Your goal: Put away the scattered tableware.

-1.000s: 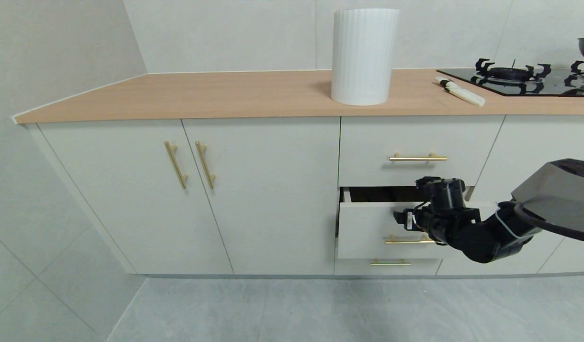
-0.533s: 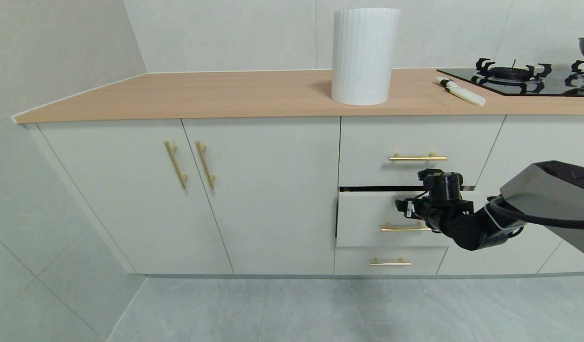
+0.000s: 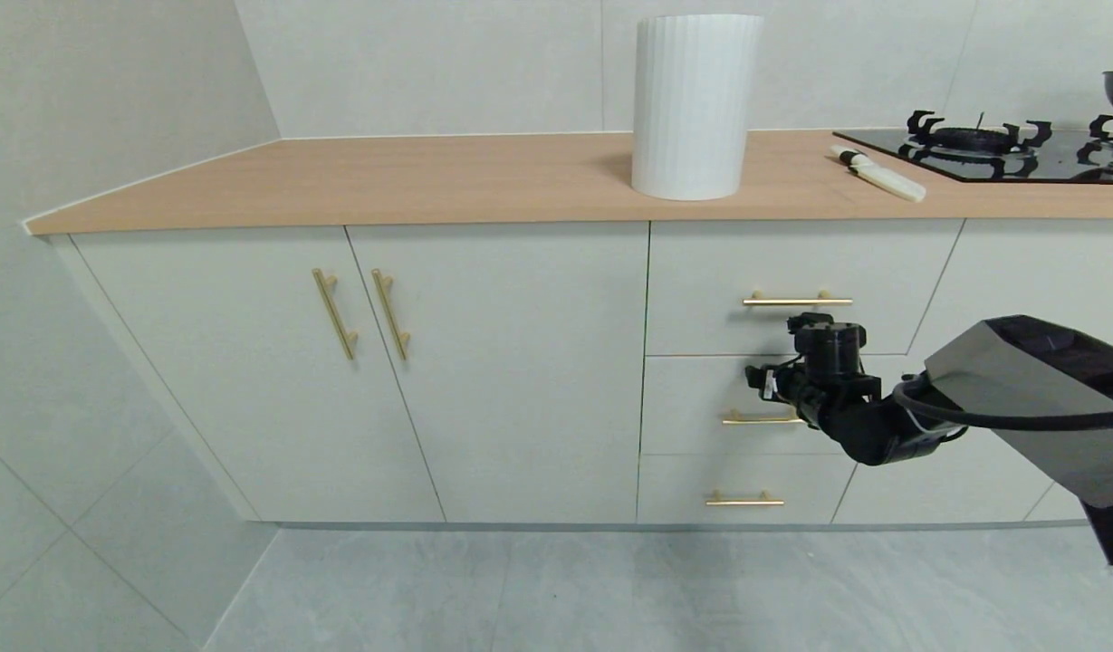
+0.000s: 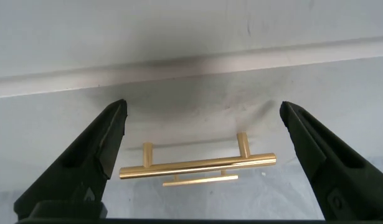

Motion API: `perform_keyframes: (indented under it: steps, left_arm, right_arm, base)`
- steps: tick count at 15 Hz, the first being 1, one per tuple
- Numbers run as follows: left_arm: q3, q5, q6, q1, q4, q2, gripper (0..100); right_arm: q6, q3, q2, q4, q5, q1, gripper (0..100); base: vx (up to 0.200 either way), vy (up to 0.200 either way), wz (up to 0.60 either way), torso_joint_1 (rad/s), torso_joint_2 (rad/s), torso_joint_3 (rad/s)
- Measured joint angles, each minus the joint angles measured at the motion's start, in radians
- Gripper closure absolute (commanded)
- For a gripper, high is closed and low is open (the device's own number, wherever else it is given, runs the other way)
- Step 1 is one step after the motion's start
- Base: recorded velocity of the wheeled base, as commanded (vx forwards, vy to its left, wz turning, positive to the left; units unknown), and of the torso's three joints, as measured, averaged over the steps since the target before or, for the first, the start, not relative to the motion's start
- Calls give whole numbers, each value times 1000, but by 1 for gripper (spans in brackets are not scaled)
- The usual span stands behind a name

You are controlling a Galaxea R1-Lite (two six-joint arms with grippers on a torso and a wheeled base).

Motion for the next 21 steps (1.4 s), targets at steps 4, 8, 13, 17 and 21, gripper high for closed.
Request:
perform_keyframes:
  steps: [4,8,13,17,21]
  left_arm:
    - [0,0,0,-1,0,0,0]
    - [0,0,0,-1,0,0,0]
    - [0,0,0,0,0,0,0]
    - [0,0,0,0,0,0,0]
    - [0,0,0,-1,0,0,0]
  right_arm:
    - [-1,-31,27,4,-11,-1,0]
    - [1,-16,16,-1,-23,-8,0]
    - [1,206,-197,-3,-27,-11,0]
    - [-1,468,-506,-1,-25,-10,0]
    - [-21,814,-971,14,-27,-12,0]
  base:
    - [0,0,0,0,0,0]
    - [0,0,0,0,0,0]
    - [0,0,0,0,0,0]
    - [0,0,0,0,0,0]
    - [0,0,0,0,0,0]
